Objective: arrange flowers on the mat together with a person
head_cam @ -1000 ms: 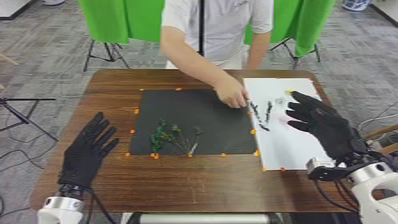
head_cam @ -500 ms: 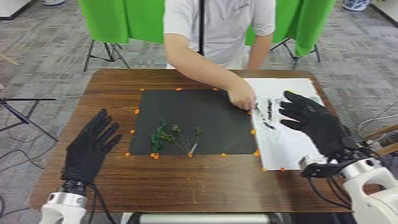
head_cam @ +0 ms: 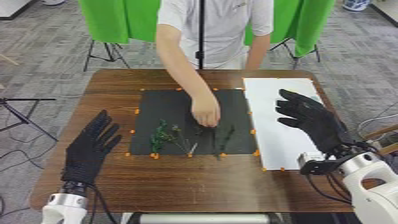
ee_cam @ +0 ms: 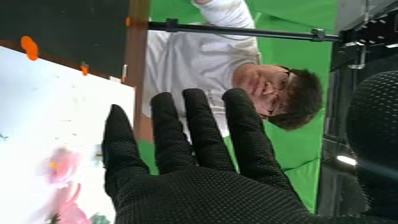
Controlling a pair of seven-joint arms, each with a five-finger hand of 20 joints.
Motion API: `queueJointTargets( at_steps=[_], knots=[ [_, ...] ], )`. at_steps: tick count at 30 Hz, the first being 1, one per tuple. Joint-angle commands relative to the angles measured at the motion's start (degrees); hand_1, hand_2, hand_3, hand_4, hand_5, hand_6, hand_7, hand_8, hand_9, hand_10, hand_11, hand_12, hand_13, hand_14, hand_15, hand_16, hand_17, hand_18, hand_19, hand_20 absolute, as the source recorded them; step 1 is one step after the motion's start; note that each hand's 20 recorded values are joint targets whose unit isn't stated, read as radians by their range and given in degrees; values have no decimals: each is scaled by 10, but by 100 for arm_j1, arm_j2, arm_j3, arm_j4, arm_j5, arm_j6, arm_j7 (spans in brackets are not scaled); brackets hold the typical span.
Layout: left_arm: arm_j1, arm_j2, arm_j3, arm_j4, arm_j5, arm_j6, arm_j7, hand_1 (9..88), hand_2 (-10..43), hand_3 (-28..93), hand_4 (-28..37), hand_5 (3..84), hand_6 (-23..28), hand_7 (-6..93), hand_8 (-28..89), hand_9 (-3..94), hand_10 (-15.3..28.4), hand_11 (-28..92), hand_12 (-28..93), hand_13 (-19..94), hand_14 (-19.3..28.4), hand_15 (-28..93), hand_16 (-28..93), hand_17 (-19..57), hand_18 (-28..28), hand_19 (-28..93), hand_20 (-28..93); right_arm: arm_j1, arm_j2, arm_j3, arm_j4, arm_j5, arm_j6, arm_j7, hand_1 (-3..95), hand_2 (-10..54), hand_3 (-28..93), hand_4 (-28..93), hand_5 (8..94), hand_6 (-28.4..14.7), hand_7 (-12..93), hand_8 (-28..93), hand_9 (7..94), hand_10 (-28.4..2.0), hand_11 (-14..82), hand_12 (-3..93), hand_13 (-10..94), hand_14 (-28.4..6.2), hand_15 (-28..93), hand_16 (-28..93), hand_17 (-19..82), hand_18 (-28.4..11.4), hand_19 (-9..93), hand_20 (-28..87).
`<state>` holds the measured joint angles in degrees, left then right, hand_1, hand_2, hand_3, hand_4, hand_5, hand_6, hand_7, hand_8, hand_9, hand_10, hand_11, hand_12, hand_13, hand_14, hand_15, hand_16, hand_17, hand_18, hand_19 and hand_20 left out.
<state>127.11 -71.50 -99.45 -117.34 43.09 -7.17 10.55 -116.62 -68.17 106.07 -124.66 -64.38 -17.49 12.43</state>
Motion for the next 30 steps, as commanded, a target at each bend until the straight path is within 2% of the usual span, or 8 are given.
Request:
queueJointTargets(
  at_steps=[1,3,9,12,14,19,24,30],
  knots=[
    [39,-63,14,46,-5,-11,-66,253,-55,693,-241,288,28,139,-77,187,93,101,205,162,117,120,76,-117,212,380,99,-124,-57,55,-41,-64,-14,18,134,-41,807,-250,301,-45,109,-68,309,-146,39,254,243,-130,9,380,-34,-232,332,180],
    [55,-85,2,46,20,-33,-109,253,-55,694,-241,288,28,139,-77,187,93,101,204,162,117,120,75,-117,212,380,98,-136,-36,58,-49,-89,27,2,134,-41,807,-250,301,-45,109,-68,309,-147,40,254,243,-130,9,380,-34,-231,332,180],
    [-65,-38,12,85,34,-64,-135,253,-56,693,-241,287,28,138,-77,187,93,100,204,162,117,119,75,-117,212,380,98,-136,-39,81,-43,-81,84,-36,134,-41,808,-250,302,-45,110,-69,309,-147,40,254,244,-131,10,380,-34,-231,332,180],
    [-10,-69,3,63,26,-54,-157,253,-55,693,-240,287,27,138,-77,187,93,101,204,161,117,120,76,-117,212,381,98,-133,-67,50,-25,-58,54,23,134,-41,808,-250,301,-45,111,-69,308,-146,39,255,244,-131,10,379,-34,-231,332,179],
    [26,-90,-1,55,34,-67,-159,254,-54,692,-240,287,27,137,-77,187,93,101,204,161,117,120,76,-118,212,381,98,-159,-72,60,-39,-80,20,7,134,-40,808,-250,301,-45,111,-70,308,-146,39,255,245,-131,10,379,-34,-231,332,180],
    [-51,-54,15,74,48,-83,-145,253,-55,693,-239,287,27,138,-77,187,93,101,204,162,117,120,75,-118,211,381,98,-112,-108,63,-26,-103,40,-33,133,-40,807,-250,300,-45,111,-69,308,-147,38,254,245,-131,10,378,-34,-231,333,180],
    [57,-110,28,47,24,-55,-132,253,-55,693,-241,287,28,138,-77,187,93,102,204,162,118,121,75,-118,211,380,98,-124,-124,46,-16,-77,-39,31,133,-40,808,-249,301,-45,111,-70,308,-146,38,254,247,-131,11,378,-34,-231,333,179],
    [-35,-46,15,61,55,-66,-112,255,-55,693,-241,287,27,138,-77,187,93,101,204,162,118,121,75,-118,211,380,98,-119,-122,64,-17,-53,-66,3,133,-39,807,-249,301,-44,113,-70,309,-145,40,254,251,-133,13,377,-33,-232,337,181]
  ],
)
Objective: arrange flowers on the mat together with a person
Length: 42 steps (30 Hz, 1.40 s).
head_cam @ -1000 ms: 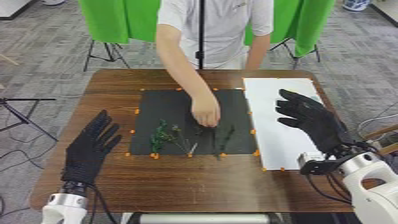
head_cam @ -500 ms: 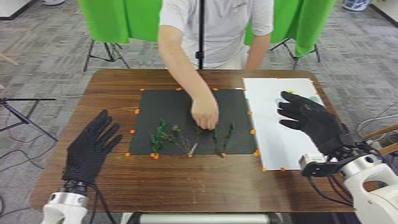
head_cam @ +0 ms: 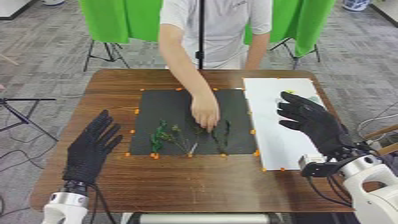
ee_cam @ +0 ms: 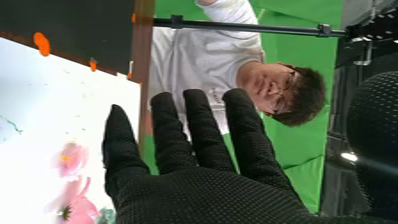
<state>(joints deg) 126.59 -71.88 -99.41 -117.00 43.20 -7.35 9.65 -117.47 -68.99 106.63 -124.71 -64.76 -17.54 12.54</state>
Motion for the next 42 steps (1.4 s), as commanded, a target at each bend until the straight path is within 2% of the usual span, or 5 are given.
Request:
queueJointTargets(
  at_steps=[1,29,31,37,42],
  knots=[
    [13,3,12,30,39,-53,-13,255,-54,691,-241,287,27,138,-77,187,93,101,204,162,118,121,75,-118,211,380,98,-27,-50,1,-8,-11,-95,6,133,-39,807,-248,302,-45,113,-70,310,-146,41,254,253,-134,14,376,-32,-233,339,182],
    [2,-23,10,87,31,-156,-109,254,-48,694,-240,292,29,139,-78,192,95,108,200,164,119,124,74,-118,212,382,98,37,76,-126,70,-64,-97,-104,138,-44,814,-252,321,-50,122,-77,333,-144,65,237,306,-134,54,347,4,-236,374,196],
    [18,-16,9,78,24,-132,-99,255,-48,694,-240,292,29,138,-78,192,95,107,199,164,119,123,74,-118,212,382,97,28,185,-215,83,-279,149,-345,139,-45,813,-252,323,-51,122,-77,337,-143,67,238,309,-133,56,346,6,-235,375,197],
    [-39,-56,6,90,102,-279,-173,254,-50,695,-239,293,30,139,-77,192,95,107,199,165,118,122,74,-118,212,381,97,172,935,-782,183,-2209,2100,-1200,239,-93,843,-278,433,-33,217,-136,468,-112,180,198,452,-108,285,212,101,-227,497,243],
    [-10,-74,-33,80,133,-363,-246,258,-50,692,-239,293,30,138,-77,192,95,105,198,162,118,121,75,-119,210,378,96,323,1356,-841,409,-4211,2357,-1129,300,-95,849,-282,450,-14,261,-160,494,-92,207,195,500,-90,414,183,150,-206,605,292]
  ],
)
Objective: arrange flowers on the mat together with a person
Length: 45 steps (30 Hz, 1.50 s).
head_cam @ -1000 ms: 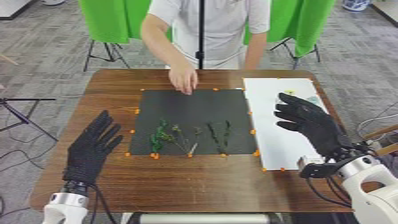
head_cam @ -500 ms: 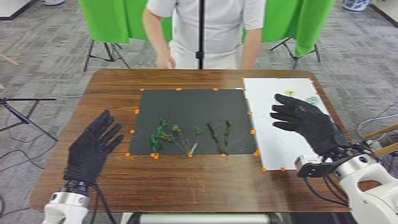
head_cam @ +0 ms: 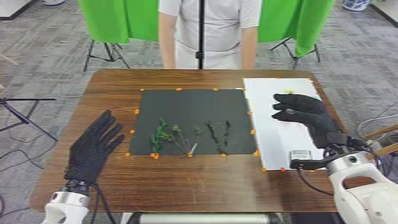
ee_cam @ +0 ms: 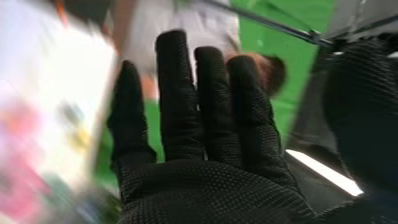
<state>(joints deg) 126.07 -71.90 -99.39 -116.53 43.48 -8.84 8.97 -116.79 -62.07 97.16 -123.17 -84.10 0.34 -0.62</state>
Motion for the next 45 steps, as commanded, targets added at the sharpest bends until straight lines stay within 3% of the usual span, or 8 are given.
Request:
queueJointTargets(
  at_steps=[1,4,6,10,14,23,33,45],
  knots=[
    [64,-53,-20,21,100,-173,-134,258,-50,692,-239,293,30,138,-77,192,95,105,198,162,118,120,75,-119,210,378,97,278,739,81,299,-2811,579,299,305,-95,849,-282,445,-13,266,-163,490,-91,209,196,501,-89,441,184,154,-205,622,303],
    [34,-67,-19,38,131,-219,-151,257,-52,694,-237,294,30,136,-77,192,95,104,199,162,118,120,75,-119,210,378,97,371,1010,-146,596,-4819,733,679,305,-95,840,-283,444,-11,281,-170,488,-94,239,205,487,-93,545,174,161,-203,656,336],
    [11,-96,-40,47,145,-344,-230,257,-52,693,-237,294,30,136,-76,193,96,103,199,162,118,120,75,-119,210,378,98,415,1126,-276,793,-5053,862,753,299,-95,812,-283,469,-16,296,-172,497,-106,321,228,449,-104,683,183,167,-201,690,366],
    [20,-93,-43,33,186,-335,-231,258,-50,690,-237,294,30,135,-76,193,96,103,199,162,119,120,76,-119,210,378,98,640,1253,-633,1043,-5328,922,1096,318,-95,780,-283,507,-18,320,-175,515,-114,389,250,453,-109,767,199,186,-194,743,401],
    [36,-97,-45,26,184,-310,-221,257,-51,692,-237,295,30,135,-75,194,96,104,199,164,120,121,76,-120,211,379,99,1215,1391,-1346,1267,-5507,734,1775,325,-95,778,-283,515,-15,324,-179,526,-113,393,247,471,-111,780,203,195,-194,764,415],
    [38,-78,-32,27,172,-286,-215,256,-51,692,-237,298,31,134,-75,197,96,107,199,165,119,120,75,-119,211,380,100,1665,1468,-1962,1587,-5765,677,1980,322,-95,794,-283,427,-32,301,-174,439,-109,351,234,480,-103,792,199,191,-193,764,419],
    [7,-96,-44,45,196,-323,-260,256,-50,691,-236,299,31,132,-75,197,96,108,198,166,119,118,76,-119,211,380,99,1765,1543,-2224,1777,-6160,580,2391,349,-95,806,-283,510,-14,312,-176,530,-105,358,231,529,-100,801,196,215,-195,785,425],
    [22,-117,-56,36,193,-381,-288,256,-52,692,-235,299,31,133,-74,198,97,107,196,167,120,120,76,-120,211,379,99,2214,1532,-2731,2094,-6450,478,2771,362,-95,820,-283,515,-8,333,-183,535,-103,371,237,539,-97,801,203,221,-195,793,426]
  ],
)
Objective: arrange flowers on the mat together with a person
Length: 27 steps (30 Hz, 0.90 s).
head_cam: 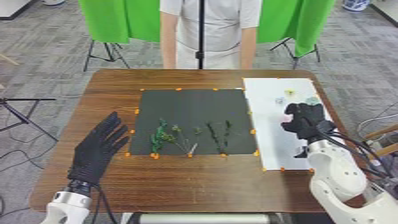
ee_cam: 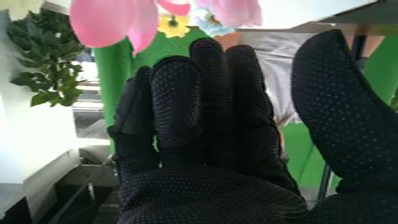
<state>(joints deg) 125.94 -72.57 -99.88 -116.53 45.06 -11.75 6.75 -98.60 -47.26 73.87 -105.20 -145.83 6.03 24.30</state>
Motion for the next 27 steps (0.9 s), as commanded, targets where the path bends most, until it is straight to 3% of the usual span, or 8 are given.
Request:
queueJointTargets(
  at_steps=[1,18,27],
  knots=[
    [40,-52,-10,31,43,-99,-74,257,-52,691,-235,299,31,132,-74,199,97,107,196,167,120,120,76,-120,211,379,99,425,44,-427,327,-301,-77,285,364,-95,821,-283,515,-8,334,-184,537,-103,372,237,541,-96,801,203,224,-195,795,426],
    [14,-54,4,42,34,-75,-68,256,-52,691,-237,302,33,130,-73,202,98,105,196,167,120,119,76,-120,212,380,100,792,101,-834,571,-432,54,770,365,-95,837,-283,459,-13,380,-191,462,-114,406,246,532,-97,816,203,218,-194,804,428],
    [23,-59,4,44,38,-82,-64,255,-50,691,-235,302,34,130,-73,202,98,106,197,167,120,120,76,-120,212,381,100,870,85,-877,698,-357,-128,758,394,-95,841,-282,476,-12,397,-186,530,-101,424,250,576,-81,790,198,223,-199,800,431]
  ],
)
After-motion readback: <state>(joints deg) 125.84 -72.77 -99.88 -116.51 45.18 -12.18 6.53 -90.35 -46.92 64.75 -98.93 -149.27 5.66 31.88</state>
